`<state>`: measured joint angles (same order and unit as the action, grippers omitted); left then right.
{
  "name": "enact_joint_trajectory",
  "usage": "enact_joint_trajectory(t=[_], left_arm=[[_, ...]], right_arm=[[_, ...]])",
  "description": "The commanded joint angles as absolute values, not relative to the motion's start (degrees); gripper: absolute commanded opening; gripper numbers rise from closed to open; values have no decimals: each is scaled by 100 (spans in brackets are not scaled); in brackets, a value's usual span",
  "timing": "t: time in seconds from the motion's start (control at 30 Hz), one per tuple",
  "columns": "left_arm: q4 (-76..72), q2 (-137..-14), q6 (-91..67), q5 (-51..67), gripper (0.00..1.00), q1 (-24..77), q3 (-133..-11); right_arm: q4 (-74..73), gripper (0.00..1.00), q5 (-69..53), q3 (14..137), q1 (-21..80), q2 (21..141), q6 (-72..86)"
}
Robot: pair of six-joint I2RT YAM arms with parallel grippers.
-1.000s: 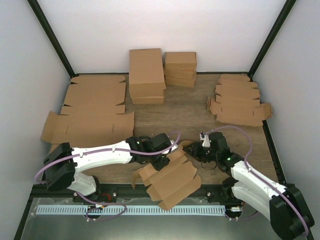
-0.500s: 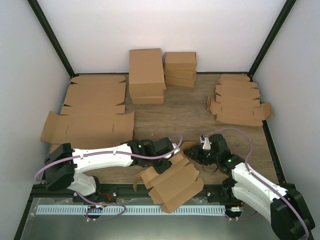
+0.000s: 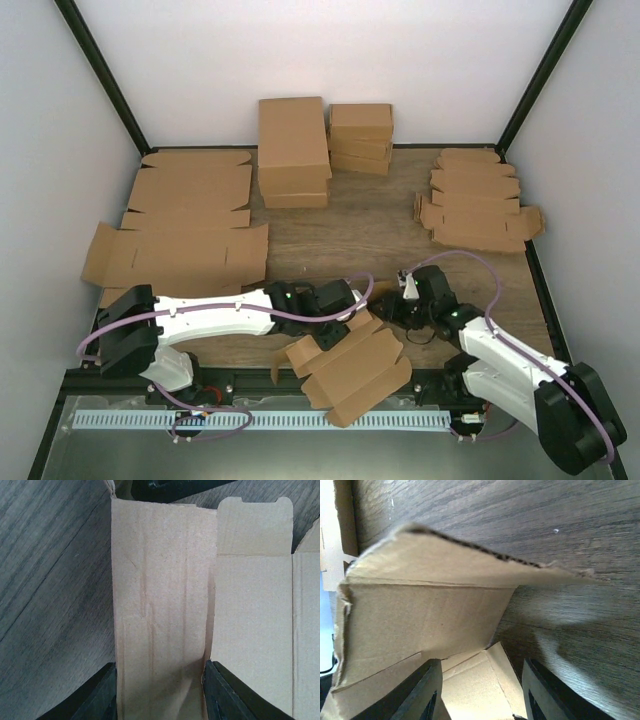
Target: Fold the paper box
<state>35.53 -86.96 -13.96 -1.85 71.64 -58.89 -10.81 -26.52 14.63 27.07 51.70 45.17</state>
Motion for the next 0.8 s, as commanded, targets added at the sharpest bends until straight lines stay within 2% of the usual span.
enact_joint_trajectory(t=[0.0, 0.07, 0.17, 0.6, 0.77], left_arm=[[3491, -8777, -1459, -229, 47, 7194, -6074], [3496, -8796, -1459, -220, 47, 7198, -6097], [3467, -8818, -1468, -211, 47, 7198, -6099], [3361, -8945, -1547, -220, 46, 7203, -6054], [3316, -8984, -1571, -220, 46, 7207, -6039]], right_arm=[[-1071, 48, -2564, 1609, 2790, 5286, 4302], [-1035, 54, -2559, 1553, 2803, 5299, 4271], [-922, 54, -2700, 1445, 2817, 5260, 4285], [-579, 30, -3508, 1077, 2824, 4787, 4776], [-466, 26, -3589, 829, 2821, 4597, 4912]])
